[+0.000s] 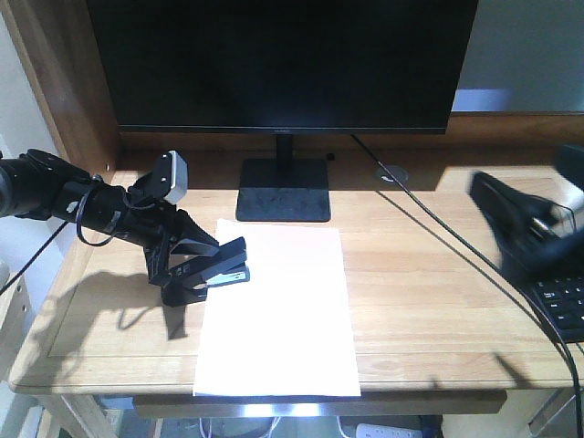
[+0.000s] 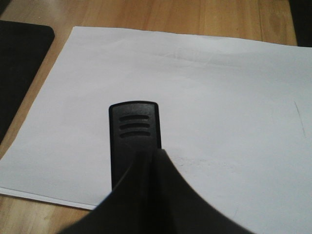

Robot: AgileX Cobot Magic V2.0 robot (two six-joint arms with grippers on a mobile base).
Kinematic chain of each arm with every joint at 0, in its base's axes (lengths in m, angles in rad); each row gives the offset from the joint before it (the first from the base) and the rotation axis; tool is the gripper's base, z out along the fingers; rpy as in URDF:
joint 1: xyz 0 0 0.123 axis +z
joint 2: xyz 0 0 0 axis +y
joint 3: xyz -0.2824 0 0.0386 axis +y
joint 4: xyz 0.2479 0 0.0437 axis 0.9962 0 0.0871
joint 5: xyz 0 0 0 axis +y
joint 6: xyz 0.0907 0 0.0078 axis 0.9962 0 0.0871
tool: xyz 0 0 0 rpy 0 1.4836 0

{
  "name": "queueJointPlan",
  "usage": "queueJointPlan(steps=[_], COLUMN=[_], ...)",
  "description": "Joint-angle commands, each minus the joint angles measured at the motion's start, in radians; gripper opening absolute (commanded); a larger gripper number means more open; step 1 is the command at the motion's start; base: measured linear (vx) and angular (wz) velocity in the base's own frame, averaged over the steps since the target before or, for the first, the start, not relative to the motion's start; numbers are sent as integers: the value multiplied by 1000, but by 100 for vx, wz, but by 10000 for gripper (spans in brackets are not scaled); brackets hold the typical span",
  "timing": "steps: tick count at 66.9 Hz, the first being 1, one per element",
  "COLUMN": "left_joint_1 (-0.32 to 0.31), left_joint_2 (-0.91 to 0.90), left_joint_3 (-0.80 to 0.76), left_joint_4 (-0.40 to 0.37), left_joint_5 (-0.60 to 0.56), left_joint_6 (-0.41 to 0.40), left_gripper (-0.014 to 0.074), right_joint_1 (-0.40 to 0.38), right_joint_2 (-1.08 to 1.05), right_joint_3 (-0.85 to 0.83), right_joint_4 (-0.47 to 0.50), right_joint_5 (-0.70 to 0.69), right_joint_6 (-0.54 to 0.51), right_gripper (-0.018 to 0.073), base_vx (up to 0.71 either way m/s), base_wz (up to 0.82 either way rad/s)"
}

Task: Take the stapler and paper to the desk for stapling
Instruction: 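Withdraw the right gripper away from the paper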

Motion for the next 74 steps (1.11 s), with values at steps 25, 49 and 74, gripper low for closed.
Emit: queueJointPlan(steps=[25, 49, 74], left_joint_1=[-3, -3, -3], left_joint_2=[-54, -54, -54], left_joint_3=[-24, -24, -24], left_joint_4=[-55, -55, -55], left_joint_5=[27, 28, 26], left_joint_6=[-9, -9, -9], left_gripper=[-8, -6, -6], right_joint_1=[-4, -4, -4], right_joint_2=[-568, -769, -769], right_joint_3=[277, 425, 425], right_joint_4=[-46, -44, -44], right_joint_5=[-73, -160, -162], right_joint_6=[-9, 22, 22], right_gripper=[584, 584, 584], base_vx=[0, 0, 0], base_wz=[0, 0, 0])
